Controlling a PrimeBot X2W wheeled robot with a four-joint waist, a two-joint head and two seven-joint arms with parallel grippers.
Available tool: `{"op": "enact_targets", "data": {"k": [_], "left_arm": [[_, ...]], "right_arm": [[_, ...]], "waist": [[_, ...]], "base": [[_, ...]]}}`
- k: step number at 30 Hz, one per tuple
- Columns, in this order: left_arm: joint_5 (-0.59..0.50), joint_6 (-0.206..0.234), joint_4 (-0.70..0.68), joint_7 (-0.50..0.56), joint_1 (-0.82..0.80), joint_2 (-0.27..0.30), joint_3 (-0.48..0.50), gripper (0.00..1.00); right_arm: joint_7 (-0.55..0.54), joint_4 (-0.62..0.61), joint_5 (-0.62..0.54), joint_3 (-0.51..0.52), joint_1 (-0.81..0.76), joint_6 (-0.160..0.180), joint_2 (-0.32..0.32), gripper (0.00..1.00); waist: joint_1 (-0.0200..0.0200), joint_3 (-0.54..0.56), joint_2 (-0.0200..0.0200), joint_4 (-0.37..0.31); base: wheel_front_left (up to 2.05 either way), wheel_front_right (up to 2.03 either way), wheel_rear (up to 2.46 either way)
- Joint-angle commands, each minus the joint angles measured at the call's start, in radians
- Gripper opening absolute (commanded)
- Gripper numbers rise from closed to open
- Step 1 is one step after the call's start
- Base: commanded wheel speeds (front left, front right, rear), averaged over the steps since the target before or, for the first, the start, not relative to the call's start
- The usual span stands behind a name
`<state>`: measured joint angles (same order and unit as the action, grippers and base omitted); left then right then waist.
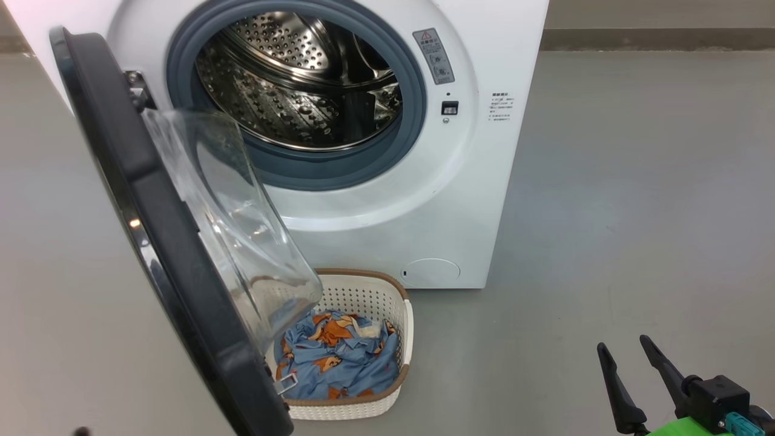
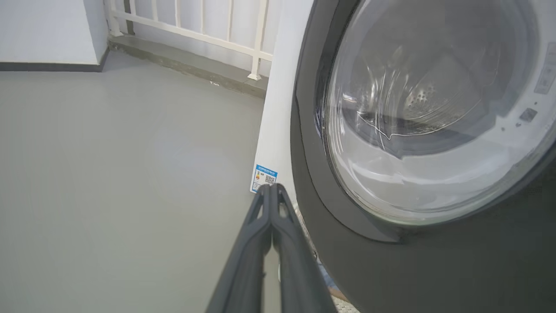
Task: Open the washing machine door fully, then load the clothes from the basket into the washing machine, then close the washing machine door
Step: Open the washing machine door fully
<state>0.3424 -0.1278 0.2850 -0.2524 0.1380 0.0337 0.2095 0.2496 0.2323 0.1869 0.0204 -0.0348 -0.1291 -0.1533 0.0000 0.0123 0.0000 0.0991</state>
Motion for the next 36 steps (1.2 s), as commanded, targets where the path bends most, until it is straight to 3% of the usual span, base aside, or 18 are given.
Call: {"op": "enact_targets", "data": {"k": [1,8,16,20,24,31,36], "left_arm": [[0.029,-0.003,-0.038,-0.009,-0.042,0.017,0.067,0.0],[0.09,0.037,-0.187,-0.009,-0.075,0.017,0.138,0.0],[0.065,0.104,-0.505,-0.009,-0.098,0.017,0.046,0.0],[0.01,0.112,-0.732,-0.009,-0.118,0.017,-0.087,0.0],[-0.027,0.085,-0.834,-0.001,-0.109,0.017,-0.252,0.0],[-0.034,0.04,-0.886,0.135,-0.083,0.017,-0.512,0.0],[0.004,0.027,-0.811,0.233,-0.054,0.039,-0.596,0.0]], "right_arm": [[0.012,-0.022,0.0,-0.013,0.024,-0.002,-0.011,1.0],[0.012,-0.024,0.002,-0.003,0.017,-0.002,-0.007,1.0],[0.012,-0.024,0.002,0.002,0.009,-0.002,-0.007,1.0],[0.012,-0.024,0.002,0.002,0.008,-0.002,-0.003,1.0],[0.012,-0.024,0.004,0.004,0.004,-0.002,0.0,1.0],[0.012,-0.02,0.008,0.012,0.0,-0.002,0.005,1.0],[0.012,-0.02,0.008,0.02,-0.001,-0.002,0.009,1.0]], "waist": [[0.0,0.002,0.0,0.002],[0.0,0.007,0.0,0.017],[0.0,0.011,0.0,0.039],[0.0,0.013,0.0,0.05],[0.0,0.015,0.0,0.055],[0.0,0.014,0.0,0.06],[0.0,0.009,0.0,0.069]], "base": [[0.0,0.0,0.0],[0.0,0.0,0.0],[0.0,0.0,0.0],[0.0,0.0,0.0],[0.0,0.0,0.0],[0.0,0.0,0.0],[0.0,0.0,0.0]]}}
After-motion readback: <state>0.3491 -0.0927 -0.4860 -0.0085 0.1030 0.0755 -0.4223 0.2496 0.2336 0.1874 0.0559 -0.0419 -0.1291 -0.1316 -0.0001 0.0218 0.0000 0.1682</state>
